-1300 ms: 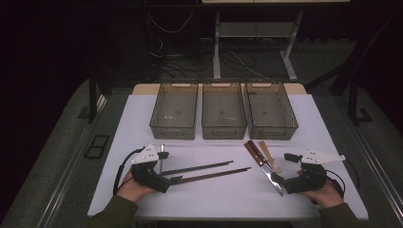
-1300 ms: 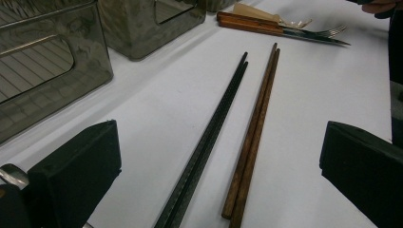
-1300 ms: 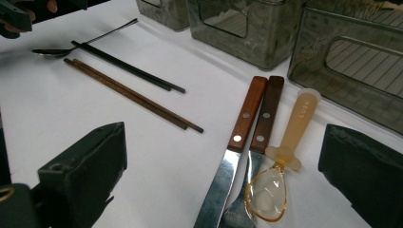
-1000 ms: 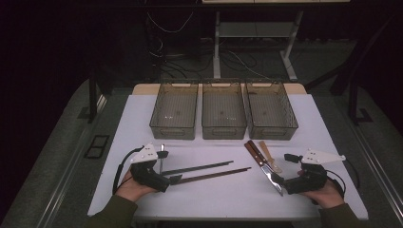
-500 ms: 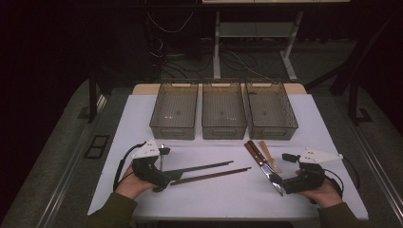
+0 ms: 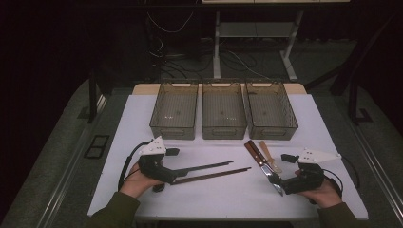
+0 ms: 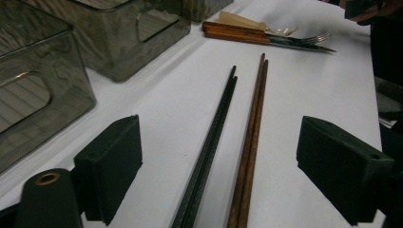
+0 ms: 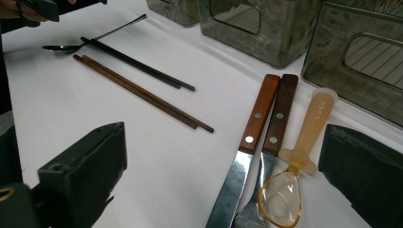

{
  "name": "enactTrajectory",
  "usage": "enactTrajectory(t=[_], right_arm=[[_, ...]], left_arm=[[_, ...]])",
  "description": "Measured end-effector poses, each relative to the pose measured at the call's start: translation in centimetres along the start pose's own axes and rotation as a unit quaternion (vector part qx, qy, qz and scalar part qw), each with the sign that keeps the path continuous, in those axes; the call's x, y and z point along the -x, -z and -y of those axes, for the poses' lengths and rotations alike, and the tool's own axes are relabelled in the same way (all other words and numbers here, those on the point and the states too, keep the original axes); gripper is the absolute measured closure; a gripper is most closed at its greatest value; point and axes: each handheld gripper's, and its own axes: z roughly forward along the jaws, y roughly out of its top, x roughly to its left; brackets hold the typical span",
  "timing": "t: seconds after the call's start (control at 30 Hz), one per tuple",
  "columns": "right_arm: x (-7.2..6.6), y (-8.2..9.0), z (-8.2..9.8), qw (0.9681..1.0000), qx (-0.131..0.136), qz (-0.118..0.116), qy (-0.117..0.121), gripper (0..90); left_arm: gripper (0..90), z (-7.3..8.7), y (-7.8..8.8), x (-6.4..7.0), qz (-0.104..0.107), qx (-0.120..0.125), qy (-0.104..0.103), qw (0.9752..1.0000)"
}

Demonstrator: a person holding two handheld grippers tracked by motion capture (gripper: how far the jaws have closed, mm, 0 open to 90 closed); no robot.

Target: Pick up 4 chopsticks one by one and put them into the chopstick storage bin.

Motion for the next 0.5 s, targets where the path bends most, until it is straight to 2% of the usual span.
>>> enactTrajectory(t=[0.13,0.33,0.5], right_arm=[[0.0,0.0,0.0,1.0,0.001,-0.001,0.0,2.4],[0.0,0.1,0.0,1.0,0.001,-0.001,-0.002,2.4],[0.0,0.0,0.0,1.0,-0.001,-0.002,-0.002,2.4]], left_arm=[[20.4,-0.1,-0.4,0.0,0.004,-0.006,-0.001,1.0],[33.0,-0.1,-0.8,-0.2,0.009,-0.01,0.001,0.9999],[40.4,0.0,-1.2,-0.3,0.011,-0.024,-0.009,0.9996]])
